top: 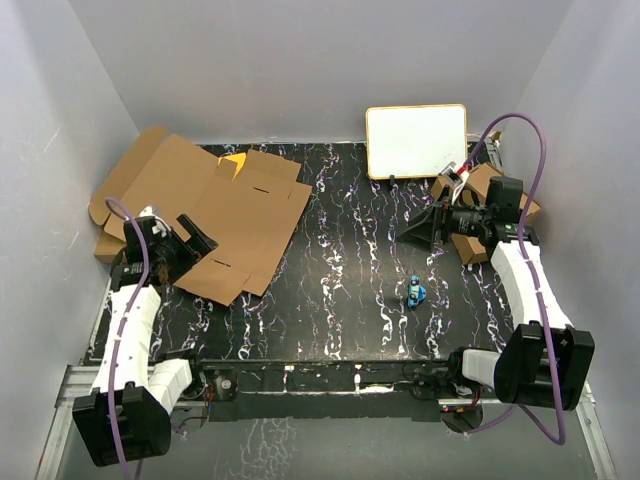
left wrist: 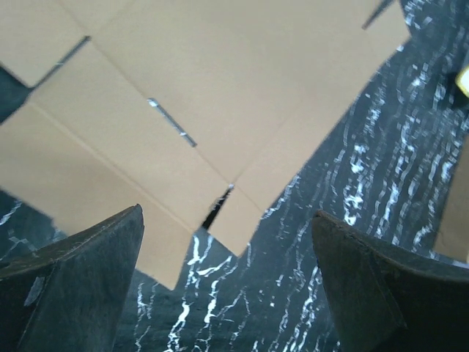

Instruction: Fold the paper box

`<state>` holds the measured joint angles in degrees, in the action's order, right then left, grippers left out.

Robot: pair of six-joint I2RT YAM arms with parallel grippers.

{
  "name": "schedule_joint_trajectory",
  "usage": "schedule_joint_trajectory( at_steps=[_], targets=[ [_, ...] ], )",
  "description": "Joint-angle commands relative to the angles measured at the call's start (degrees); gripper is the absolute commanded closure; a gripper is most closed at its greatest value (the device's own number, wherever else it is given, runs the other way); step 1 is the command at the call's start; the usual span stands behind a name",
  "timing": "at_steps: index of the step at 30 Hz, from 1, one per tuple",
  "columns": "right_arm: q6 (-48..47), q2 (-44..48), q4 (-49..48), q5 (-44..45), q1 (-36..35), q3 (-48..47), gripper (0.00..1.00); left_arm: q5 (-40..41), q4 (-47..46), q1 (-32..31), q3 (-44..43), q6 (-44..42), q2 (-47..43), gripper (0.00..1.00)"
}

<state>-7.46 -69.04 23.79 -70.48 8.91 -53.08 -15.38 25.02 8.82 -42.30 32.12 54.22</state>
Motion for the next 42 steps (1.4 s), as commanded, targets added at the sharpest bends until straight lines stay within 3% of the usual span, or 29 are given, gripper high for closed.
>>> schedule_joint_trajectory(
  at_steps=[1,9,22,31,42],
  targets=[
    [-1.59,-0.76,-3.68,-2.68,-0.71,0.65,0.01,6.44,6.59,1.71,0.16,-0.83,-3.45,0.05],
    [-1.75,-2.60,-5.21,-4.21,-1.26,1.66,0.01,13.07,11.55,1.46,1.84,5.77,-5.02,0.05],
    [-2.29,-3.42,-5.43,-5.00,-1.34,2.12,0.01,13.09,-2.57,1.52,14.45,14.54,-4.09,0.17],
    [-2.37,-3.36,-4.59,-4.75,-1.28,1.76,0.01,10.18,-16.27,1.57,21.68,18.59,-1.02,0.40],
    [-2.13,-3.44,-3.45,-5.20,-1.40,1.45,0.01,5.94,-20.40,1.52,23.83,19.34,-0.73,0.88]
  ],
)
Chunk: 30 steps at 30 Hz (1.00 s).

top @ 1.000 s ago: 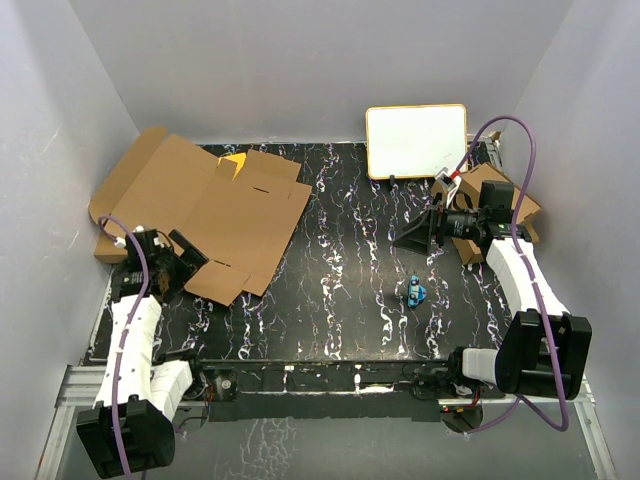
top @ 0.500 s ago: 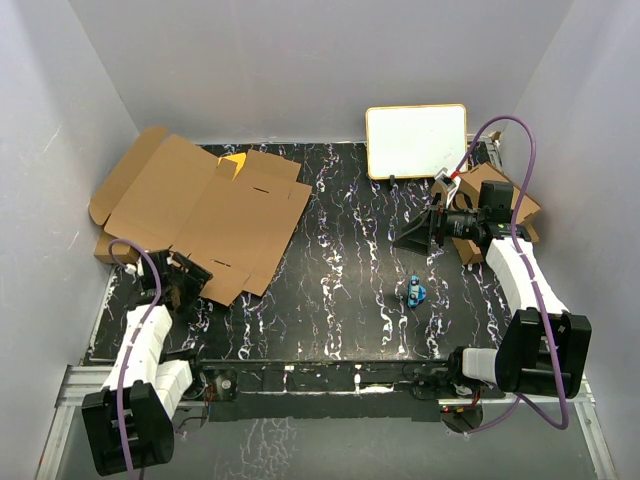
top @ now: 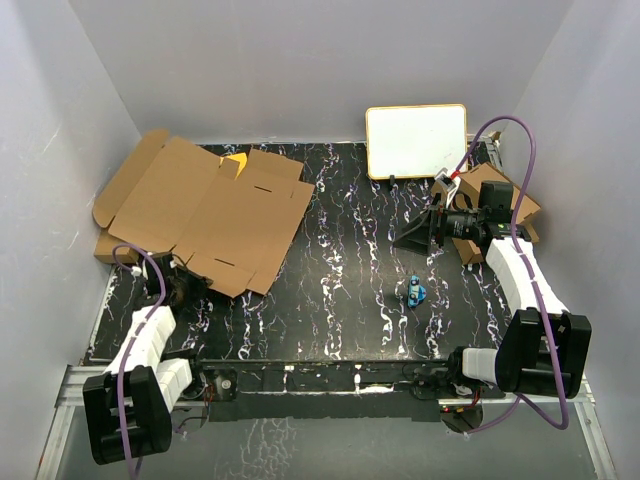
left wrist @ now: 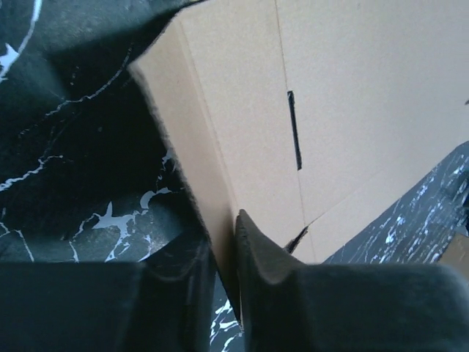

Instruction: Fold the paper box

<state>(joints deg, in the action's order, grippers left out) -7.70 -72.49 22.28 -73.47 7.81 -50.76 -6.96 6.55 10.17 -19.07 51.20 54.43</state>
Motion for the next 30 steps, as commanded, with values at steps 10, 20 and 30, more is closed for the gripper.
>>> schedule_joint_trajectory(
  at_steps=[10,20,30],
  targets=[
    [-0.60,-1.72,0.04,-3.83,-0.34,-2.17,0.01,-10.46,0.04,0.15,-0.41,-0.73,-6.97,1.00],
    [5.41,-1.16,-7.32,-1.84,-0.26,1.69,0.01,-19.26,-1.57,-2.42,1.12,4.42,-10.64,1.00],
    [11.24,-0.70,-15.16,2.03,0.16,6.47,0.01,-17.11,-0.94,-11.76,0.14,9.16,-10.60,1.00]
  ],
)
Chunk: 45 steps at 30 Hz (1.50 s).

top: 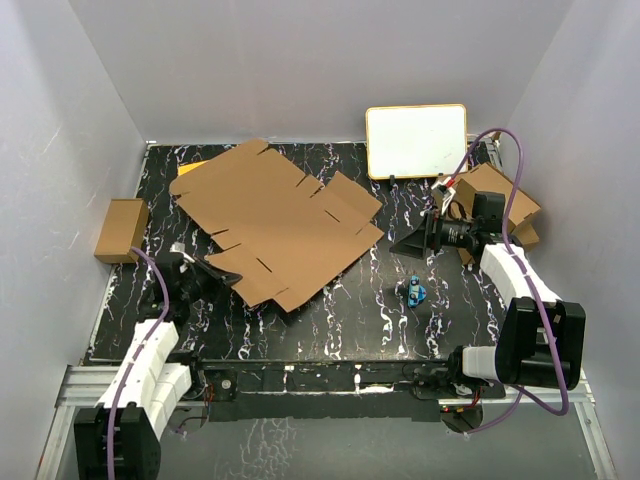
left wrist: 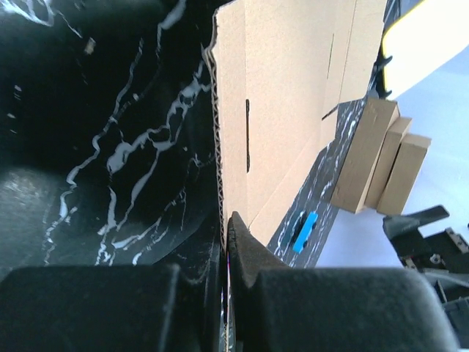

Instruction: Fold the paper box

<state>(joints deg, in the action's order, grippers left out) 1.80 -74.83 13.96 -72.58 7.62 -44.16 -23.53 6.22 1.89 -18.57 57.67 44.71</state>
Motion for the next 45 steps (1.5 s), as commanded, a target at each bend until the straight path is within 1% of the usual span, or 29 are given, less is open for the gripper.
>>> schedule_joint_trajectory(
  at_steps=[1,8,16,26,40,45],
  targets=[
    [1.83,1.60,-6.84,1.57,0.50,-0.13,0.01,-0.09,-0.88,-4.59,-0.13,3.25,-0.84,1.00],
    [1.69,1.57,-7.47,2.72,2.59,0.38,0.01,2.15,-2.44,-10.54,0.07,6.13,-0.18,1.00],
    [1.17,0.31,-8.24,3.15,5.59,1.00,0.01,4.38,-5.02,-15.11,0.28,8.94,0.95,1.00],
    [-1.16,0.65,-7.80,5.00,6.43,1.89,0.01,7.28,-7.41,-20.50,-0.06,10.79,3.32,1.00],
    [-1.80,-0.04,-7.80,5.00,6.97,2.39,0.01,10.15,-9.18,-26.88,-1.16,11.63,6.07,0.99],
    [-1.96,-0.28,-7.80,4.95,7.06,2.41,0.01,10.69,-7.49,-28.24,-2.09,9.98,6.58,0.84]
  ],
)
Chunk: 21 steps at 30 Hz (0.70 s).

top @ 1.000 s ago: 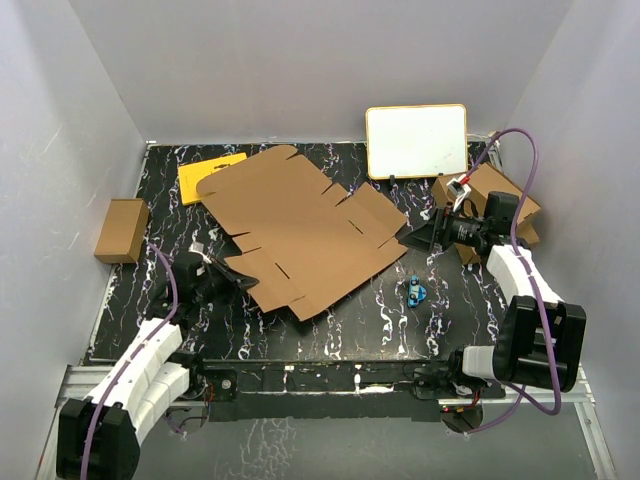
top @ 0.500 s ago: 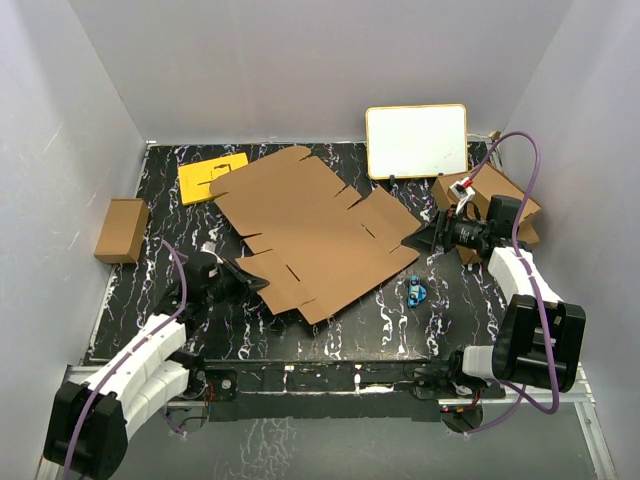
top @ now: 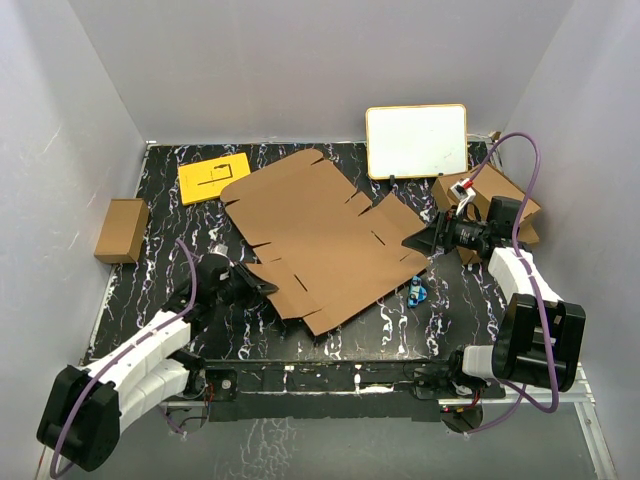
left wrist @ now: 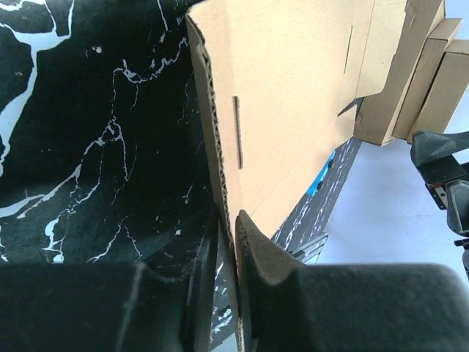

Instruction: Fold the paper box

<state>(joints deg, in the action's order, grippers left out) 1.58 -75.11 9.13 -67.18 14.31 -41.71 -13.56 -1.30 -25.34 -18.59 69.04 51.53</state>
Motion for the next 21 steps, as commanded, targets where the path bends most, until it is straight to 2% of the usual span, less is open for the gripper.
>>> schedule_joint_trajectory(
  at_steps=[1,6,8,11,17,21],
  targets=[
    [-1.78,0.01,-2.97,-0.48,0.37,-0.03,0.01,0.96,0.99,-1.10,-2.41,-2.10,-0.44,0.81],
    [-2.02,-0.03,-2.97,-0.53,0.46,0.10,0.01,4.73,9.54,-1.11,-5.99,-8.88,-1.81,0.56],
    [-2.02,0.02,-2.97,-0.73,0.55,0.14,0.01,7.22,14.93,-1.11,-8.31,-12.79,-2.16,0.43],
    [-2.22,0.13,-2.97,-0.93,0.62,0.14,0.01,11.07,20.65,-1.04,-12.42,-19.28,-2.01,0.30],
    [-2.65,0.36,-3.30,-1.63,0.72,0.52,0.01,17.54,26.03,-0.83,-20.70,-32.29,1.43,0.13],
    [-3.07,0.64,-3.63,-2.03,0.94,0.86,0.01,16.09,24.73,2.18,-24.27,-37.92,5.99,0.09]
  ],
)
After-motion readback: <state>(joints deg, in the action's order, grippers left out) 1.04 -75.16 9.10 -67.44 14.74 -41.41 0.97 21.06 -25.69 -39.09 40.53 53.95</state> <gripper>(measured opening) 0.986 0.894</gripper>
